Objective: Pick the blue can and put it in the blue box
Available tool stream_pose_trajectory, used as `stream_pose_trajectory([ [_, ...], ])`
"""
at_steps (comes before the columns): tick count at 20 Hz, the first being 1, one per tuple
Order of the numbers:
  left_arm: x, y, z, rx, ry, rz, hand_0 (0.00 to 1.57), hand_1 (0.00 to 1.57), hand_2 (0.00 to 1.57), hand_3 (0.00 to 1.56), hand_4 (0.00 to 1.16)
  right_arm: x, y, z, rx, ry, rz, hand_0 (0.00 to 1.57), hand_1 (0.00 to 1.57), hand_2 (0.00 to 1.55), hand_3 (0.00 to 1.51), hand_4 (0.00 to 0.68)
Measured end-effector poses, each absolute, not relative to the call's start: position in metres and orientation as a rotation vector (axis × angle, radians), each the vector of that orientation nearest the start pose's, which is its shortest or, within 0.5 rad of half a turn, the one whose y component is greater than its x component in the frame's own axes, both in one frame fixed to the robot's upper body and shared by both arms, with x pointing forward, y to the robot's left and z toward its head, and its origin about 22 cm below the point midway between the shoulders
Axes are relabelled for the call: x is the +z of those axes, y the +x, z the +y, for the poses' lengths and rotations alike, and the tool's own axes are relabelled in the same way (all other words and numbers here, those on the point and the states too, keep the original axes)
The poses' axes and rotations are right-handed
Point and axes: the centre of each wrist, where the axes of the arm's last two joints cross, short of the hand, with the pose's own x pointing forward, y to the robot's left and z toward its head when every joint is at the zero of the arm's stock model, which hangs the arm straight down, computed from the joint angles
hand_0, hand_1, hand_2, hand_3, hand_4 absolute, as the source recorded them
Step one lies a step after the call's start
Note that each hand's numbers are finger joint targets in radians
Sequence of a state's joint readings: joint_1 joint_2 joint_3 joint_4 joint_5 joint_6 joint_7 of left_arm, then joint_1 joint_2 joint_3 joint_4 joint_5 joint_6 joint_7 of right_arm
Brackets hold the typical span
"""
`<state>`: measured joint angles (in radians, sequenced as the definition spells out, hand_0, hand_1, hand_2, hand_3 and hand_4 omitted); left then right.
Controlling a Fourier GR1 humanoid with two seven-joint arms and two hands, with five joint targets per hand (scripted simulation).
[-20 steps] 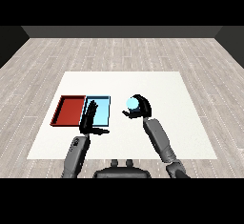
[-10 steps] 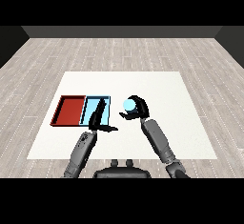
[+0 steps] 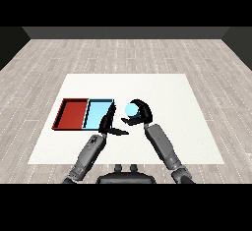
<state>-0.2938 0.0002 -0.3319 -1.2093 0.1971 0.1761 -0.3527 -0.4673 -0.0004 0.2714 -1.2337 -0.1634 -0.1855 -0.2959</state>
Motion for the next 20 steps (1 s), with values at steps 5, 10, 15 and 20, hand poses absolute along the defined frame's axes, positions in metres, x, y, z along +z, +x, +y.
stream_pose_trajectory([
  [5, -0.03, 0.297, 0.117, -0.132, -0.261, -1.746, 0.0, 0.0, 0.0, 0.0, 0.0, 0.036, 0.332, -0.105, 0.176, 0.298, -1.915, 1.4, 1.4, 1.45, 1.41, 0.682],
  [10, -0.031, 0.3, 0.104, -0.14, -0.276, -1.737, 0.0, 0.0, 0.0, 0.0, 0.0, 0.039, 0.325, -0.099, 0.187, 0.328, -1.912, 1.4, 1.4, 1.44, 1.41, 0.666],
  [15, -0.033, 0.295, 0.098, -0.136, -0.292, -1.731, 0.0, 0.0, 0.0, 0.0, 0.0, 0.048, 0.318, -0.088, 0.206, 0.332, -1.925, 1.39, 1.39, 1.43, 1.39, 0.651],
  [20, -0.028, 0.297, 0.092, -0.146, -0.294, -1.733, 0.0, 0.0, 0.0, 0.0, 0.0, 0.041, 0.315, -0.083, 0.219, 0.34, -1.927, 1.43, 1.43, 1.43, 1.39, 0.63],
])
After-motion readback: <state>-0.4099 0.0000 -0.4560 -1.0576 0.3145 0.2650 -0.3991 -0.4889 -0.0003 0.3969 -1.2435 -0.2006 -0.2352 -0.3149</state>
